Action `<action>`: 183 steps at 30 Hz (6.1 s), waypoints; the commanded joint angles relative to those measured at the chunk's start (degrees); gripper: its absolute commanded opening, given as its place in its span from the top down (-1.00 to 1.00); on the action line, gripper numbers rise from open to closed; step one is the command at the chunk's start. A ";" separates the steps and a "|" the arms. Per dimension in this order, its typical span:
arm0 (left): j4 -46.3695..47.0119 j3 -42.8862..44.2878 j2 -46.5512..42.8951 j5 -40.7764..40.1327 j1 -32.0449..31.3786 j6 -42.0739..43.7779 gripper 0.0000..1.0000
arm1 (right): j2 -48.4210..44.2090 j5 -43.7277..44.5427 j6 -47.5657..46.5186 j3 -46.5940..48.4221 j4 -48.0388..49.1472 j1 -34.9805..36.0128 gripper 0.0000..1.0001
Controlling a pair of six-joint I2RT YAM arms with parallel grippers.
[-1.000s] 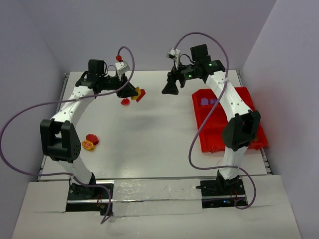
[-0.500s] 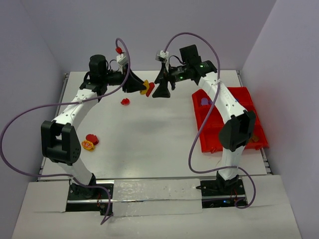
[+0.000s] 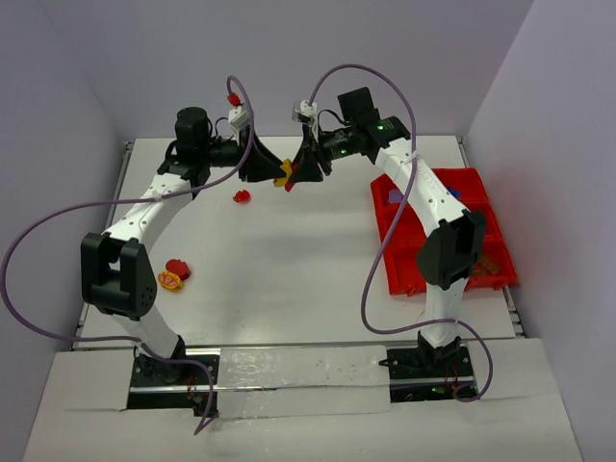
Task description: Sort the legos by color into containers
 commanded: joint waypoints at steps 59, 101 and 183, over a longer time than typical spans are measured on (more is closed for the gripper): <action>-13.87 -4.63 -6.20 -22.06 -0.74 21.83 1.00 | -31.90 42.41 -31.69 -49.74 -18.37 -29.11 0.33; -19.40 1.23 -1.87 6.12 -0.12 35.52 0.90 | -7.21 8.04 -6.20 -2.80 1.21 3.95 -0.53; -20.95 10.32 22.74 -71.54 -0.74 15.04 -0.76 | -11.42 45.36 -15.22 -32.58 -9.86 -32.36 -0.73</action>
